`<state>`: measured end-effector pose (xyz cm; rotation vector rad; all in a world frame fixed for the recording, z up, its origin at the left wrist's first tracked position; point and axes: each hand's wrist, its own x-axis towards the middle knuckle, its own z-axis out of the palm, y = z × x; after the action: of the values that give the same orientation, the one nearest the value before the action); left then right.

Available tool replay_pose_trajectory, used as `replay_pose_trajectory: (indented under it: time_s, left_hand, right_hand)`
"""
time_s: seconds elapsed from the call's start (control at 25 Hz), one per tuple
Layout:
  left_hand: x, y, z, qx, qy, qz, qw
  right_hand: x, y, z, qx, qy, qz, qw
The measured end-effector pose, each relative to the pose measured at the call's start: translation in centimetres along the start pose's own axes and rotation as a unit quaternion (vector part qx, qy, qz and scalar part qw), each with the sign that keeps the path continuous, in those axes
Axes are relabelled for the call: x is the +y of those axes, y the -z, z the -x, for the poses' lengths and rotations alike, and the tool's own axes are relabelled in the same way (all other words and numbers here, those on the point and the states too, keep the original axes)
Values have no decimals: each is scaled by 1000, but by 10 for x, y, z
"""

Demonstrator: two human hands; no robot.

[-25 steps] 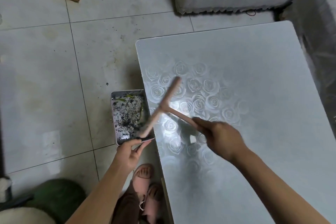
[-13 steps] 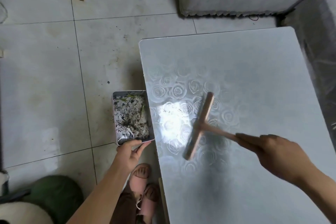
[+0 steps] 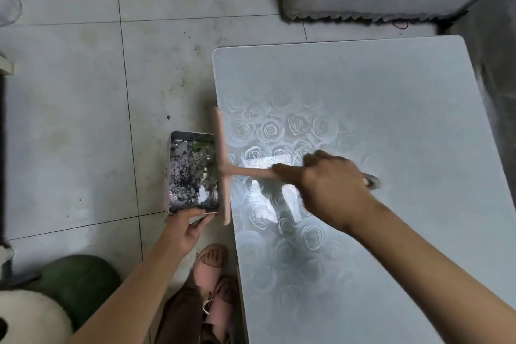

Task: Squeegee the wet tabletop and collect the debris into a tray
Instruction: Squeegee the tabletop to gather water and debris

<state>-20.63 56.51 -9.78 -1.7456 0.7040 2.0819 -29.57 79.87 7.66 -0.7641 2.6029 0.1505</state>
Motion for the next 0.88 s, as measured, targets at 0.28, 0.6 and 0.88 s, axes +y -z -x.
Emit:
replay_pose_trajectory:
  time_s: [0.28,0.6,0.88]
  left_hand:
    - [-24,9,4,-18,32,14,999]
    - [-44,22,5,-7,8,26,1000]
    - [-47,22,11,-10,-13,-1,1000]
  right_hand:
    - [73,-29,133,-90,-266,-85,956]
    - [89,-61,131,-40,-253,-71,964]
    - [91,-102,165,-33,-237,-244,940]
